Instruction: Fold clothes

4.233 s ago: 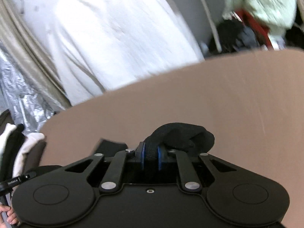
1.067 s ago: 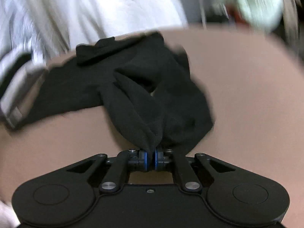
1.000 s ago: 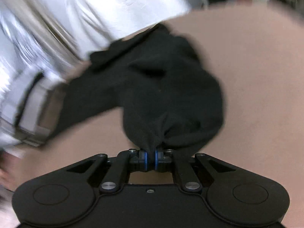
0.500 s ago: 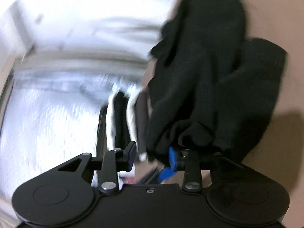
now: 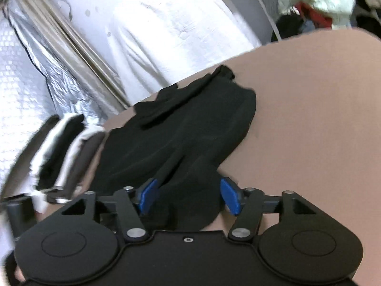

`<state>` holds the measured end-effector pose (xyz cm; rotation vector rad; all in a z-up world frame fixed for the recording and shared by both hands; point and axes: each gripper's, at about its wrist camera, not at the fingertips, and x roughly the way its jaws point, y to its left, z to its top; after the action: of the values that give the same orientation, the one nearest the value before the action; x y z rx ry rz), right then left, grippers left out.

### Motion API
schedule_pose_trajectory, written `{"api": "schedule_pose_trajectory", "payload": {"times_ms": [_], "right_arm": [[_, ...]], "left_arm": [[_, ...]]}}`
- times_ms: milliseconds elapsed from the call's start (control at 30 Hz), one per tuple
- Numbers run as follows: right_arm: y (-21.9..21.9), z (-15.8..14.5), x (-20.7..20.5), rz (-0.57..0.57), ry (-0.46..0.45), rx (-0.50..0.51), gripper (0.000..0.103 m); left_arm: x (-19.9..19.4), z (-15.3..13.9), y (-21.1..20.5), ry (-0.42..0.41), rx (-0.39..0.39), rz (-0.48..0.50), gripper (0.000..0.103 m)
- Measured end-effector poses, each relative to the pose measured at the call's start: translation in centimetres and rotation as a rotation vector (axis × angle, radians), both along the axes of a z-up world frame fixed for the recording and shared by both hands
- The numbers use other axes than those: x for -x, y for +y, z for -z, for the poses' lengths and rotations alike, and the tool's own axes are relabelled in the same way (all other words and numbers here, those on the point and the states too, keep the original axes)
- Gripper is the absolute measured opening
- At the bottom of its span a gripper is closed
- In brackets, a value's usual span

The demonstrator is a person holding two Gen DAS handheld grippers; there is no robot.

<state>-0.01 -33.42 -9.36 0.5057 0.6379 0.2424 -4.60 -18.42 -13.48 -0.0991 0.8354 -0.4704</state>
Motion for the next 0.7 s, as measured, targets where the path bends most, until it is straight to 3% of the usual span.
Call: {"api": "schedule_pose_trajectory", "payload": {"times_ms": [100,167,233,367,467,533,667,700], "right_arm": [[0.9,2.2,-2.6,-0.051,0.047,0.004,0.068],[1.6,4.3,-1.9,-0.189,0.078,-0.051,0.054],[3.1,5.4,-1.5,-0.272,0.105,-0.116,0.008],[5.6,5.7,1.1,-0.316,0.143,-0.292,0.006],[6.2,5.0,3.5,-0.325,0.146,-0.456,0.006],[6.5,4.3,4.2,-0.325,0.151,-0.519,0.006],[7.4,3.5,4.4,-0.36,0.154,-0.666,0.006],[7.8,3.3,4.8,-0.375,0.152,-0.675,0.006]], "left_arm": [[0.5,-0.4,0.9,-0.01,0.025,-0.02,0.007],[0.4,-0.8,1.7,-0.006,0.052,-0.037,0.007],[0.3,-0.9,2.4,0.001,0.065,-0.052,0.007],[0.3,-1.2,3.6,0.023,0.08,-0.085,0.011],[0.8,-1.4,4.6,0.082,0.129,-0.109,0.034],[1.1,-1.5,5.3,0.129,0.191,-0.117,0.052],[2.0,-1.0,7.3,0.225,0.374,-0.128,0.058],[2.1,-0.7,7.7,0.254,0.409,-0.13,0.066]]}}
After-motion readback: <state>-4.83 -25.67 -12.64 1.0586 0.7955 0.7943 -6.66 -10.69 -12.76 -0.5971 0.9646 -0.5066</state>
